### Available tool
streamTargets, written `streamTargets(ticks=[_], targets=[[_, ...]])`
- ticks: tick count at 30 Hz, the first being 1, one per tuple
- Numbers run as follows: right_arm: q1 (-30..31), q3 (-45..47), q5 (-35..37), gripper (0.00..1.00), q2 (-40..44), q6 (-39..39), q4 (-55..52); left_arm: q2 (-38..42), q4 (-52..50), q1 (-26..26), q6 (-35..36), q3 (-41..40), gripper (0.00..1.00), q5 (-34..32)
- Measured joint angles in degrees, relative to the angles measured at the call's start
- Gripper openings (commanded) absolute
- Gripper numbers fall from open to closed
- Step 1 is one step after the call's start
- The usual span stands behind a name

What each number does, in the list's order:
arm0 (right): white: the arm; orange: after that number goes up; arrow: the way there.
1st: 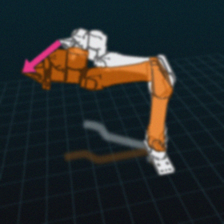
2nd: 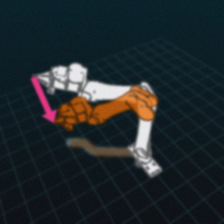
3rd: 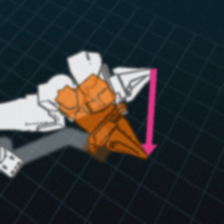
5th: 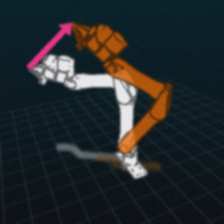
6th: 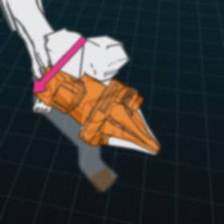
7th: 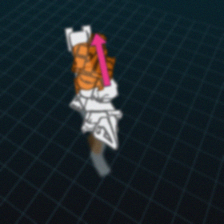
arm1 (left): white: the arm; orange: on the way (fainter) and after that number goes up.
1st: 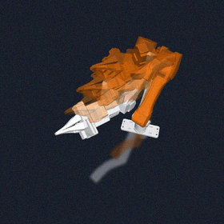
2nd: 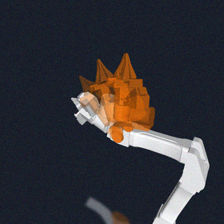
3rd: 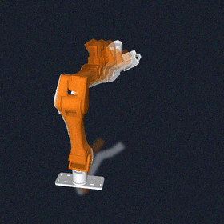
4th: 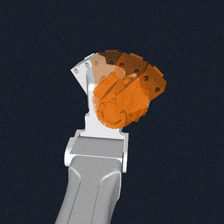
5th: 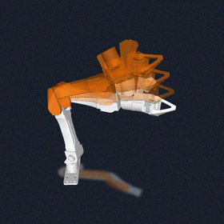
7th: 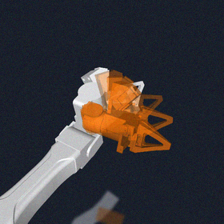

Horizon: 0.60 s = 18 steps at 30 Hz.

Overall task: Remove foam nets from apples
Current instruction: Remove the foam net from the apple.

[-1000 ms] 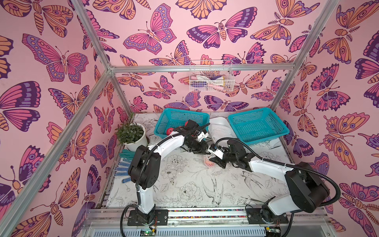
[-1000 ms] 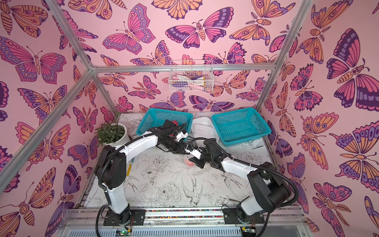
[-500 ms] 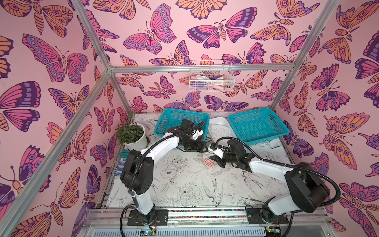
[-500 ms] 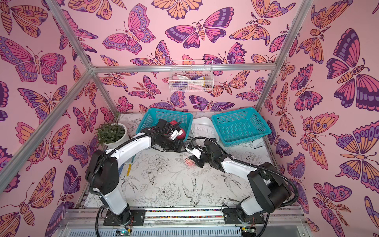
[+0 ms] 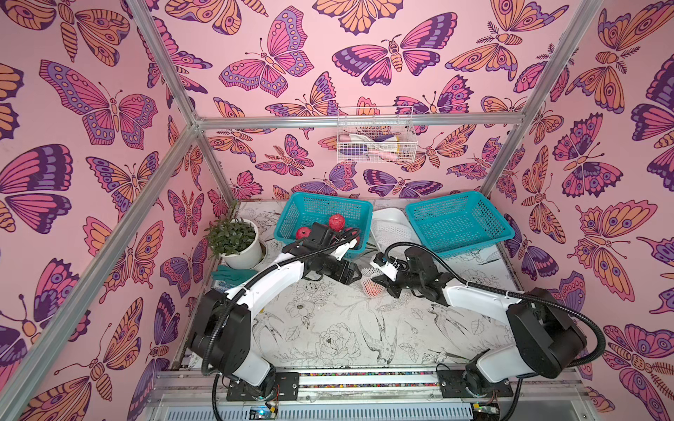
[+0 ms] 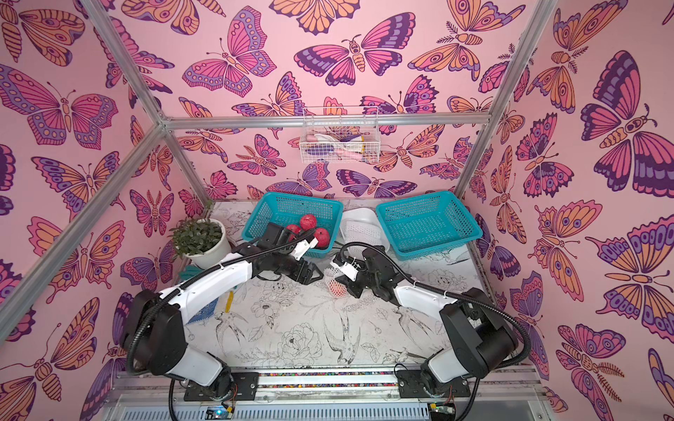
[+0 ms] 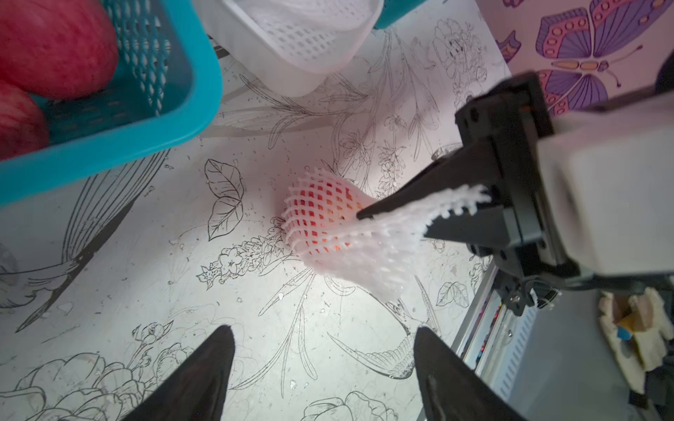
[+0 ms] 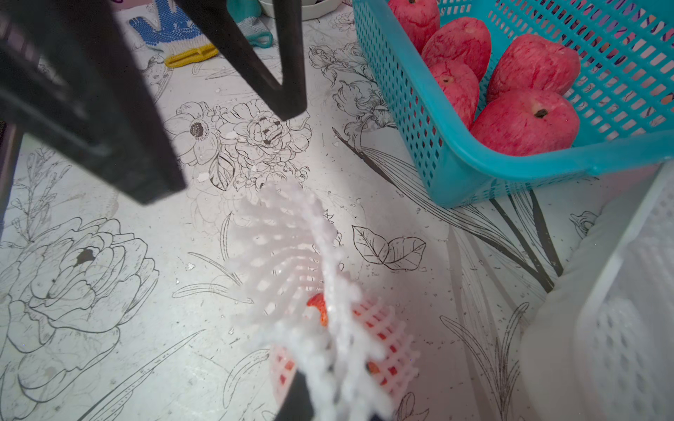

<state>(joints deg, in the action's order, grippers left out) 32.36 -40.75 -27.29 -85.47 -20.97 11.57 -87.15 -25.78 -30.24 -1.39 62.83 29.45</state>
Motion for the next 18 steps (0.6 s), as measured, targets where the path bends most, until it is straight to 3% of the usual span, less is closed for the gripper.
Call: streamTargets(ticks=[5, 18], targets=[[0.0, 0.0, -0.1, 0.12, 0.0, 0.0, 0.0, 1.2, 6.1, -2.6, 5.5, -5.0, 0.79, -0.9], [0.0, 0.0, -1.5, 0.08, 0.7, 0.0, 0.0, -3.5, 14.2, -4.2, 10.2, -4.4, 0.7, -3.4]])
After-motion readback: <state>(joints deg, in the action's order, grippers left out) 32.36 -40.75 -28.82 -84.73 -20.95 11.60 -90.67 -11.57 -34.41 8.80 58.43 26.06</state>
